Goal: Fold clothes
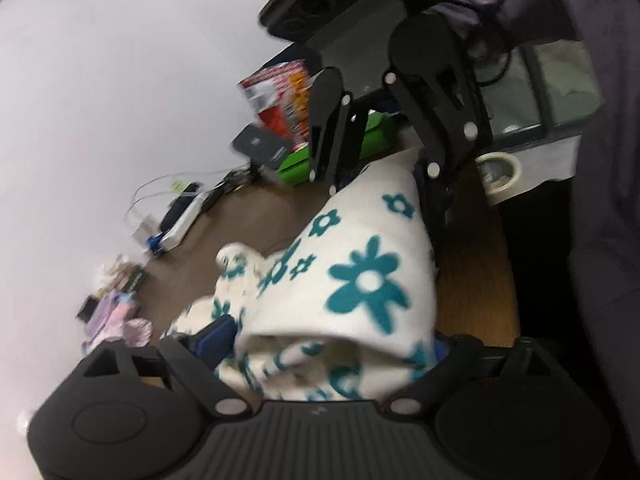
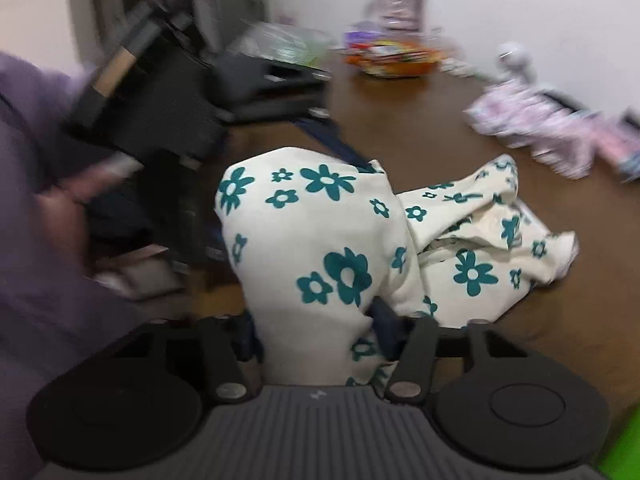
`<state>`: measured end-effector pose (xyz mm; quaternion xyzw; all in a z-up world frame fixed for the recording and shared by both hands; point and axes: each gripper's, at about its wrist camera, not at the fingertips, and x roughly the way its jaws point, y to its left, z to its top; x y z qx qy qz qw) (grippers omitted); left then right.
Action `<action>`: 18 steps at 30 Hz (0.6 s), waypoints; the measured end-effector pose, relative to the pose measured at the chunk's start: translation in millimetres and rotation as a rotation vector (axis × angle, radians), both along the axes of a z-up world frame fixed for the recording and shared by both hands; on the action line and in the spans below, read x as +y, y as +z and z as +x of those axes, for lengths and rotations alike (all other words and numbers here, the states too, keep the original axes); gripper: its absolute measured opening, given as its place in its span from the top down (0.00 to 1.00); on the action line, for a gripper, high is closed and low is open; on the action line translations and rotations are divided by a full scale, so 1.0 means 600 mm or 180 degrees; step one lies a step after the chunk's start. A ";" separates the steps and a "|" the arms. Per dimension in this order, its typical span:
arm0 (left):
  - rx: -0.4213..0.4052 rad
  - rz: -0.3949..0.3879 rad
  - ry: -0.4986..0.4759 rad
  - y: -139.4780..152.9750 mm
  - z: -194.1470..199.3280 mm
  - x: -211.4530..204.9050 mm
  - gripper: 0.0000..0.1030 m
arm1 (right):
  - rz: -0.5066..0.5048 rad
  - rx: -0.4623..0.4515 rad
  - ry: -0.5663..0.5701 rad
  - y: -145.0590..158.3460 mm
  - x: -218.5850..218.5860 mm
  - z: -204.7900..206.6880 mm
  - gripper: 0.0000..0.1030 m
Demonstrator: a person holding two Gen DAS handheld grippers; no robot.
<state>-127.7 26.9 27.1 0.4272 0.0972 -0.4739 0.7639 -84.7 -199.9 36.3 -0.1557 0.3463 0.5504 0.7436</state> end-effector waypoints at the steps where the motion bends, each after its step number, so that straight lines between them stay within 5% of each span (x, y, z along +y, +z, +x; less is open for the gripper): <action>1: 0.0067 -0.0009 -0.0051 0.000 -0.006 0.002 0.13 | 0.0021 0.0072 0.0027 0.002 -0.002 -0.004 0.50; 5: 0.0528 -0.0112 -0.0085 0.007 0.003 0.009 0.27 | 0.0094 0.0236 0.0025 0.009 -0.012 -0.009 0.48; 12: 0.0901 -0.0368 -0.0034 0.005 0.018 0.028 0.47 | 0.0113 -0.0403 -0.0069 0.009 -0.009 -0.053 0.05; 16: 0.1257 -0.0606 0.0026 0.014 0.034 0.050 0.56 | 0.0071 -0.0981 0.0057 -0.021 -0.011 -0.097 0.06; 18: 0.1486 -0.0697 -0.0009 0.021 0.036 0.062 0.57 | 0.0116 -0.1099 0.0064 -0.030 -0.009 -0.101 0.22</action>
